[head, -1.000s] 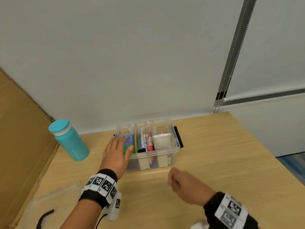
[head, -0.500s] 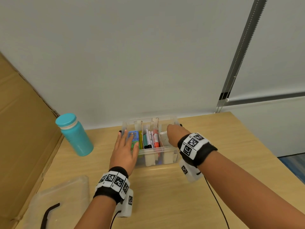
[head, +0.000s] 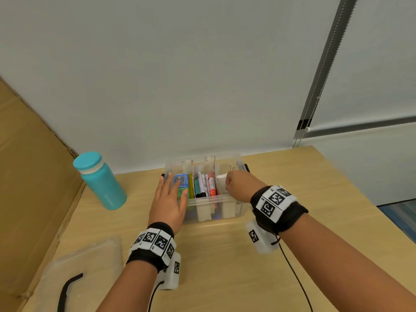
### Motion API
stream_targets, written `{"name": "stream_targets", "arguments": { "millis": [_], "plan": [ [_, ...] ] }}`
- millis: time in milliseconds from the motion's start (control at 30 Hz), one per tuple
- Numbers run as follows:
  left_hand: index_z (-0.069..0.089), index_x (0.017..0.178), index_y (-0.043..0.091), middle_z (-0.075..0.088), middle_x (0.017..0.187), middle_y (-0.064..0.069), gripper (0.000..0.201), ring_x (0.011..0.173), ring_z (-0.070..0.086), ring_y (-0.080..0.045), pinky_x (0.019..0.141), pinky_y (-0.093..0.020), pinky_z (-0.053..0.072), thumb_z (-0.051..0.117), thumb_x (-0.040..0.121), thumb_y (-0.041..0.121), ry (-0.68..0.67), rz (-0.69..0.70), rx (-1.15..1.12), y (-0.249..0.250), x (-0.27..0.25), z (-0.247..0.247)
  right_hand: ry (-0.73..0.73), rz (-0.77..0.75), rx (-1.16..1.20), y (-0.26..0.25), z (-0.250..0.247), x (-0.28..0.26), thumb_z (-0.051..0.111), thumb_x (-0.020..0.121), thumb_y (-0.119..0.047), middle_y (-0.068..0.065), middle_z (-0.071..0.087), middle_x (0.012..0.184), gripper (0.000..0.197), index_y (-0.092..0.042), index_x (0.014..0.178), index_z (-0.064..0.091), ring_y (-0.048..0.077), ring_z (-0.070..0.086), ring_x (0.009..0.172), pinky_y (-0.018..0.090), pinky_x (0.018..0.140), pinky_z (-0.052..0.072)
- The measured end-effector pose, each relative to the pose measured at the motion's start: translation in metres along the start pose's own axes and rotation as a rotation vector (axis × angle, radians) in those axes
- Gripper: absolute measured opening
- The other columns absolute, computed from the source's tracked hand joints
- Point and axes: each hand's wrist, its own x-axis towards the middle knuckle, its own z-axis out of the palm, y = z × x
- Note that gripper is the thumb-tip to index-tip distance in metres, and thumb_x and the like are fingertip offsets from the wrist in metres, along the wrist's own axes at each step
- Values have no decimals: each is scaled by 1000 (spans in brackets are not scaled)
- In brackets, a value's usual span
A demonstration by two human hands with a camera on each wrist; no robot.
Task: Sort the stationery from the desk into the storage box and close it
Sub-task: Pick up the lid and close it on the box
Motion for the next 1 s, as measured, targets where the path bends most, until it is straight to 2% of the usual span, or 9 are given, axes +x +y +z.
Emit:
{"name": "stream_targets", "arguments": {
  "millis": [100, 200, 300, 400, 500, 600, 733, 867, 1000],
  "plan": [
    [23, 149, 23, 3, 161, 4, 57, 148, -1, -15, 120, -34, 8, 23, 98, 48, -26, -4, -22, 1, -3, -4, 196, -72, 89, 7, 15, -23, 43, 96, -19, 6, 64, 113, 25, -12, 117, 56, 22, 62, 95, 36, 84, 53],
    [19, 150, 26, 4, 160, 2, 60, 147, 4, -17, 119, -40, 14, 28, 96, 51, -11, -45, -99, -1, -19, -11, 395, -161, 49, 7, 31, -47, 46, 94, -20, 2, 61, 116, 29, -14, 121, 55, 20, 57, 106, 33, 86, 52],
    [21, 149, 23, 12, 158, -1, 62, 144, 13, -23, 116, -44, 21, 37, 95, 49, 60, -164, -123, -16, -47, -21, 583, -268, -137, -6, 40, -68, 55, 86, -20, 2, 62, 108, 27, -14, 113, 59, 23, 56, 101, 35, 85, 51],
    [23, 147, 19, 24, 153, -9, 63, 139, 23, -30, 114, -48, 25, 48, 94, 41, 123, -348, -108, -49, -70, -35, 603, -373, -131, -29, 50, -81, 55, 84, -22, -1, 58, 109, 28, -17, 112, 57, 20, 53, 97, 33, 82, 50],
    [22, 147, 19, 23, 153, -11, 66, 139, 21, -34, 114, -52, 22, 52, 91, 37, 121, -572, -82, -90, -87, -48, 512, -525, -117, -55, 65, -81, 49, 85, -22, -3, 56, 106, 26, -18, 109, 56, 19, 51, 97, 31, 85, 48],
    [21, 148, 19, 18, 155, -12, 69, 142, 14, -36, 114, -53, 17, 54, 90, 36, 110, -799, -102, -127, -102, -58, 338, -653, -38, -80, 88, -70, 48, 83, -19, -1, 55, 104, 24, -16, 105, 57, 19, 50, 95, 31, 79, 47],
    [17, 149, 20, 14, 156, -16, 74, 143, 10, -37, 115, -53, 12, 55, 88, 35, 90, -1020, -156, -158, -119, -63, -7, -655, 109, -112, 123, -51, 48, 89, -16, 5, 51, 119, 29, -12, 117, 54, 22, 47, 109, 36, 86, 45],
    [15, 149, 19, 11, 156, -15, 78, 143, 8, -37, 116, -53, 13, 57, 86, 35, 65, -1108, -175, -166, -124, -61, -278, -587, 109, -144, 150, -35, 48, 91, -20, 9, 47, 133, 42, -13, 132, 44, 27, 47, 120, 39, 99, 42],
    [16, 148, 13, 13, 155, -17, 79, 142, 9, -38, 115, -52, 13, 56, 84, 37, 54, -1146, -141, -173, -119, -63, -390, -523, 73, -169, 169, -26, 43, 95, -24, 16, 42, 142, 55, -10, 146, 25, 34, 46, 125, 43, 103, 40]
  ]
}}
